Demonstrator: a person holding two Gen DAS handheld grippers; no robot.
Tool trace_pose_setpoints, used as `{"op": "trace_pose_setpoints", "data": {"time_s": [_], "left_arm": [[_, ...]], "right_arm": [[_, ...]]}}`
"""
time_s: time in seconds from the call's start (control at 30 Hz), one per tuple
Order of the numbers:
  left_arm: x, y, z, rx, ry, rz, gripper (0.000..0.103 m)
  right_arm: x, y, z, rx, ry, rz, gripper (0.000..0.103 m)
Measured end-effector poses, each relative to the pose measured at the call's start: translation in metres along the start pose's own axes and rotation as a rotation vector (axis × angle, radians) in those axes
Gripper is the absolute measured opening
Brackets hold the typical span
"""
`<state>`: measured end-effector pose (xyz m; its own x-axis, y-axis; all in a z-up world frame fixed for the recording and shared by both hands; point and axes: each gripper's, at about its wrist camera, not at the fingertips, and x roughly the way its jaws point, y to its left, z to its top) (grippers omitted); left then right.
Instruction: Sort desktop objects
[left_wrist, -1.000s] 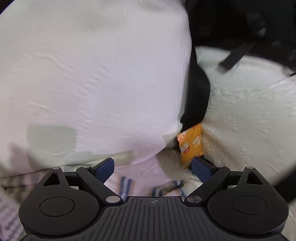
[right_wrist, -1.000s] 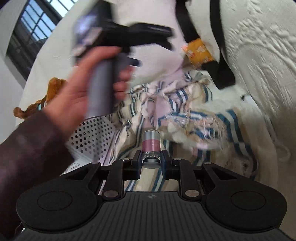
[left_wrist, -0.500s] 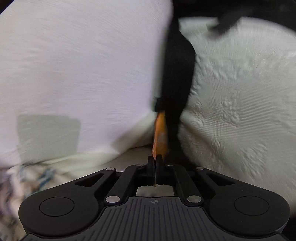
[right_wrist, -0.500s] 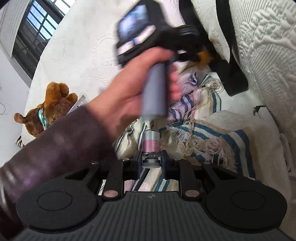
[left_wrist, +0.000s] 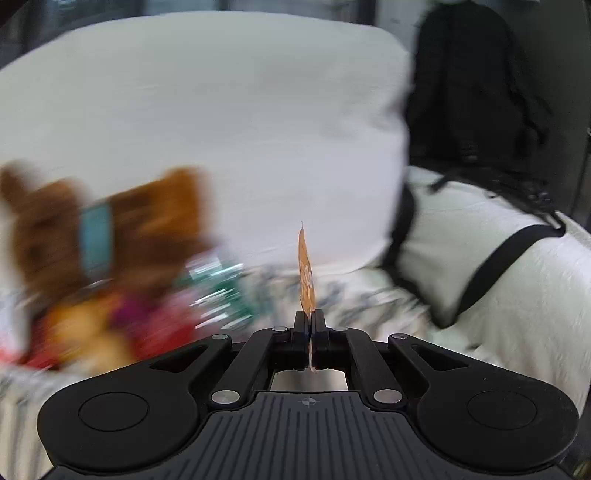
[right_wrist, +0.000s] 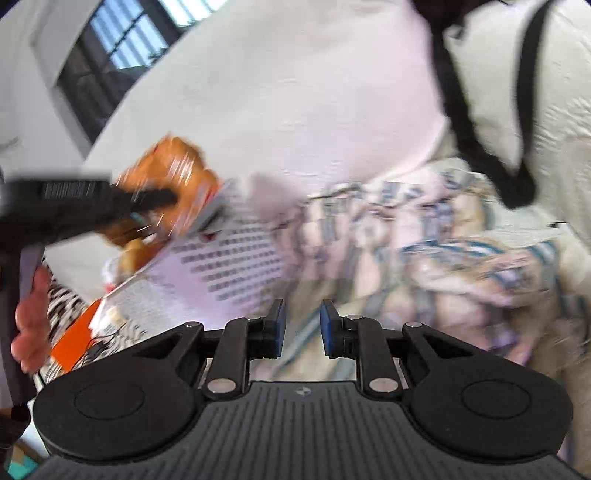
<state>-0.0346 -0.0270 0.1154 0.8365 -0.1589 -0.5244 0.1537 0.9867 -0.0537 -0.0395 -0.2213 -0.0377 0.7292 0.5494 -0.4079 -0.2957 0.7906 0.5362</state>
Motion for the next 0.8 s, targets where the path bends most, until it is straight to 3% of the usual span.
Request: {"op": "trace_pose_setpoints", "data": {"time_s": [0.17,0.37,0.57,0.8], "left_arm": [[-0.042,0.084,-0.021,-0.118,0.027,0.109,0.0],[-0.065,0.132,-0.03,-0.176,0.005,0.114,0.002],[-0.074,0.139,-0.025,-0.145,-0.025,0.068,0.001],[-0.088,0.135,-0.022,-0.143,-0.028,0.001,0.001]], "right_arm": [[0.01,0.046,-0.002,-0.026,0.015,0.031,0.022],[0.008,0.087,0.029,-0.037,-0.032,0.093,0.022],[0.008,0.109,0.052,-0.022,-0.068,0.154,0.022],[0.007,0.1,0.041,0.034,-0.029,0.173,0.022]]}}
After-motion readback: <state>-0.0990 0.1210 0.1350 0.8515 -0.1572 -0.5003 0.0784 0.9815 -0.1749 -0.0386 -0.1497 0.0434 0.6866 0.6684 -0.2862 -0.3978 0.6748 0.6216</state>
